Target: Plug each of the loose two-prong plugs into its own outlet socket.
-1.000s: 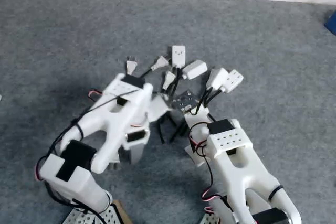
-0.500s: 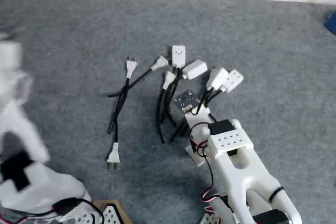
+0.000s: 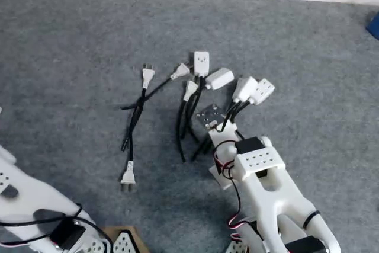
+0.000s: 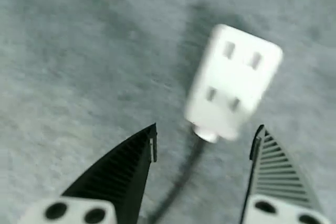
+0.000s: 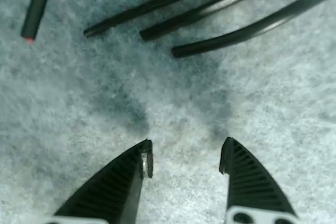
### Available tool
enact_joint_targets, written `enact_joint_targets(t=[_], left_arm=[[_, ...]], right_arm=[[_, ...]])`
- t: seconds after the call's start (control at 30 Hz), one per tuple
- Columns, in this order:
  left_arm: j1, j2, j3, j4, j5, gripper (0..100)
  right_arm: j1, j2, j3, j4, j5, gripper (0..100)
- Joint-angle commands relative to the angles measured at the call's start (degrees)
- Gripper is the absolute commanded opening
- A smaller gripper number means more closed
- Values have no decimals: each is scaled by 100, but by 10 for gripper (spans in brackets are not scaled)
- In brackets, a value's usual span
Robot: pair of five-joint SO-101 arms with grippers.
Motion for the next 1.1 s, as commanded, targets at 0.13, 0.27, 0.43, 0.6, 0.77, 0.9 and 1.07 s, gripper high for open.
enact_joint_targets(t=[0.13, 0.27, 0.43, 0.6, 0.77, 0.9, 1.07], left_arm=[[382, 1253, -2686, 914, -53, 302], [585, 1701, -2914, 1108, -44, 299], [629, 2053, -2914, 1108, -44, 298], [743, 2105, -2914, 1705, -62, 123], [1182, 1947, -2703, 2497, -580, 14], [1604, 1508, -1771, 2505, -563, 6], [2343, 426, 75, 2505, -598, 6]], right_arm=[[31, -110, -22, -171, -35, 217], [31, -110, -22, -171, -35, 217], [31, -110, -22, -171, -35, 217], [31, -110, -22, -171, -35, 217], [31, -110, -22, -171, -35, 217], [31, -110, -22, -171, -26, 217], [31, -110, -22, -180, -26, 217]])
